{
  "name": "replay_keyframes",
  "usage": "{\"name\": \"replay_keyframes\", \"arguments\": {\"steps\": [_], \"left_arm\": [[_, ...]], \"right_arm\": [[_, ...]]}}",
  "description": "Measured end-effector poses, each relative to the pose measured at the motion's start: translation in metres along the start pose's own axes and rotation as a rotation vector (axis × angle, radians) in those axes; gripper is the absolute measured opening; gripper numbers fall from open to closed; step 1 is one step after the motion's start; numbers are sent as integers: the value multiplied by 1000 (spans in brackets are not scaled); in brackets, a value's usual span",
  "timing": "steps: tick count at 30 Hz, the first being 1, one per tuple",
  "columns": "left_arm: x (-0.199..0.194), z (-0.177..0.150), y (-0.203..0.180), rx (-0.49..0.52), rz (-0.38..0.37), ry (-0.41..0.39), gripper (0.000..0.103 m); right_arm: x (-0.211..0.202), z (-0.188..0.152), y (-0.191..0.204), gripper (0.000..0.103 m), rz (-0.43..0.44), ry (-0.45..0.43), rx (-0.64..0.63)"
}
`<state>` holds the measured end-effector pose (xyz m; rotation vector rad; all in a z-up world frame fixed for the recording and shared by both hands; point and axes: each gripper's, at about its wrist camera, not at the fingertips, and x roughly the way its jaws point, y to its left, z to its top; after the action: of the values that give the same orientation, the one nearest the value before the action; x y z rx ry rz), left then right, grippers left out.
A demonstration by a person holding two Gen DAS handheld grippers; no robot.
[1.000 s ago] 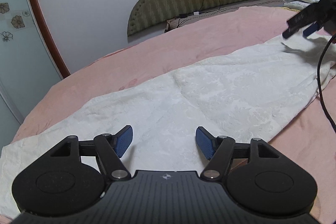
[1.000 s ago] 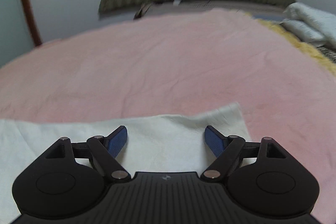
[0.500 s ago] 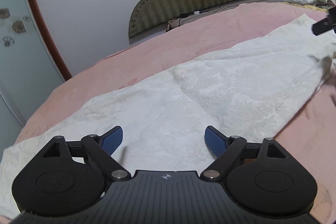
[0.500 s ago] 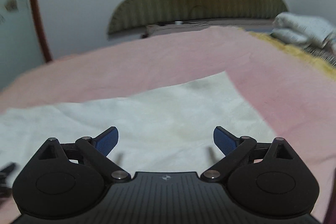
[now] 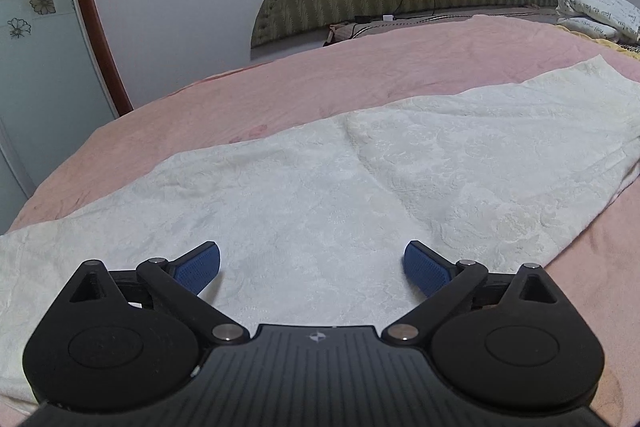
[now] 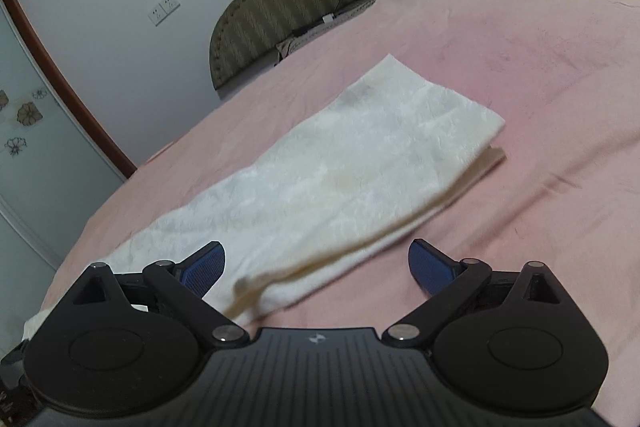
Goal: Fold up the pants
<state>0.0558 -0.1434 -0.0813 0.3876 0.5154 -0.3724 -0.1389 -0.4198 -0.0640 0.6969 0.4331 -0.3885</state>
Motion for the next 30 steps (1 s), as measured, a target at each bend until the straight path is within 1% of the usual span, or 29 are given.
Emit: {"name": "replay_keyframes", "arguments": {"steps": [3,7,9,10,12,13,14,16,18,19,20,21,22,24,25,27,29,30], "left_arm": [[0,0,0,-2,1,2,102],[1,0,1,-2,0,3,102],[1,0,1,-4,-1,3,103],[1,0,1,-6,-1,5,103],[1,0,1,-11,-4,7,103],[1,0,2,-14,-6,8,103],[2,0,3,-20,-11,11,103],[3,0,6,-44,-27,20,103],[6,1,13,-83,-53,36,103],[7,2,16,-102,-65,45,103],[7,3,19,-123,-70,52,101],[7,4,22,-142,-69,53,96],[6,7,25,-156,-68,51,93],[4,14,31,-195,-84,39,93],[2,19,36,-230,-114,29,93],[2,30,47,-328,-209,25,94],[10,40,56,-450,-329,56,94],[17,45,60,-530,-400,88,94]], "right_arm": [[9,9,-10,99,-4,-65,65],[17,19,-29,98,1,-158,225],[21,24,-33,97,-7,-188,265],[23,27,-35,95,-7,-198,284],[27,31,-40,85,-7,-216,320],[29,32,-44,64,-7,-224,341],[31,32,-48,39,-11,-224,367],[35,32,-63,22,11,-216,438],[39,30,-73,18,38,-209,484],[39,31,-72,17,43,-209,475],[38,32,-69,16,41,-212,447],[37,35,-63,16,36,-217,405],[36,38,-55,16,32,-222,357],[33,45,-34,16,26,-232,232],[31,48,-19,16,19,-233,151],[31,50,11,16,19,-222,5],[35,44,40,15,53,-192,-110],[38,39,52,15,67,-177,-164]]}}
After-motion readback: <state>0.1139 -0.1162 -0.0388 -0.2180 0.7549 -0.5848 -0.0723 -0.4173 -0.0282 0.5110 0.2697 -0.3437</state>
